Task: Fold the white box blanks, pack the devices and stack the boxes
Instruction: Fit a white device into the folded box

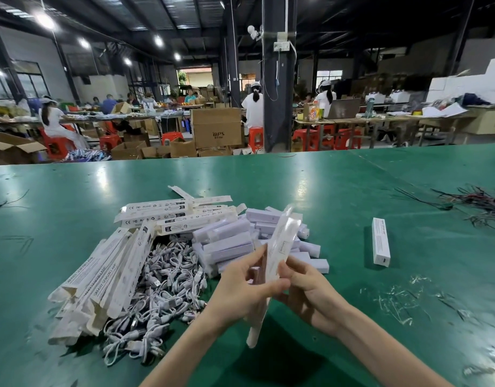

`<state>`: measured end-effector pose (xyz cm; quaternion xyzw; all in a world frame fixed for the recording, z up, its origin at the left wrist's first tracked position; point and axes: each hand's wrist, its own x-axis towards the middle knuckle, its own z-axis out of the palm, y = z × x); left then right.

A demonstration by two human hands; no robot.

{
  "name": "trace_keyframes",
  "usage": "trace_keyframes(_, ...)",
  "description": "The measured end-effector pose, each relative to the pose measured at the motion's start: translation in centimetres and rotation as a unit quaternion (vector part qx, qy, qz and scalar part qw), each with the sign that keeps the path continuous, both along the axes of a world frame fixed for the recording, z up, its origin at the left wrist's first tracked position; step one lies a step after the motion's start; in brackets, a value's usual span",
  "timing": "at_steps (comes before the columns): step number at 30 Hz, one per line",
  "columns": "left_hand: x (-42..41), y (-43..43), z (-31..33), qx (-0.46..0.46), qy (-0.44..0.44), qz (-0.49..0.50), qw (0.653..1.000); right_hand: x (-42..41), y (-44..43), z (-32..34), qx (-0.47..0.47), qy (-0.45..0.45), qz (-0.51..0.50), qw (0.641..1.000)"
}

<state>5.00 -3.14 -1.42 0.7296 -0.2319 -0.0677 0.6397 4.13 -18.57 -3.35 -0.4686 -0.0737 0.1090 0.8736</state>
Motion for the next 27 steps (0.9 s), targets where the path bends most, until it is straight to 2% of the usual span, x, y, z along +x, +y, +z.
trace_keyframes(2,0.0,0.1,0.1,0.003,-0.02,-0.008,1.0,0.1,0.1,0.0,0.004,-0.004,-0.025,1.0)
trace_keyframes(6,-0.1,0.2,0.2,-0.001,-0.035,-0.046,0.998,-0.1,0.0,0.1,-0.056,-0.029,-0.082,0.995)
trace_keyframes(14,-0.9,-0.5,-0.5,-0.04,0.054,-0.075,0.995,-0.2,-0.5,1.6,-0.123,-0.091,-0.155,0.976)
trace_keyframes(18,-1.2,-1.0,-1.1,-0.027,0.029,-0.066,0.997,-0.7,-1.1,2.3,-0.133,-0.146,-0.187,0.962)
trace_keyframes(22,-0.9,-1.0,-0.8,-0.028,-0.019,-0.012,0.999,-1.6,-1.4,4.0,-0.178,-0.236,-0.254,0.921)
trace_keyframes(25,-0.9,-0.8,-0.6,-0.017,-0.106,0.036,0.994,-2.4,-2.2,5.3,-0.229,-0.32,-0.278,0.876)
trace_keyframes(27,-0.9,-0.9,-0.5,-0.046,-0.156,0.065,0.985,-2.5,-2.5,5.4,-0.29,-0.339,-0.293,0.846)
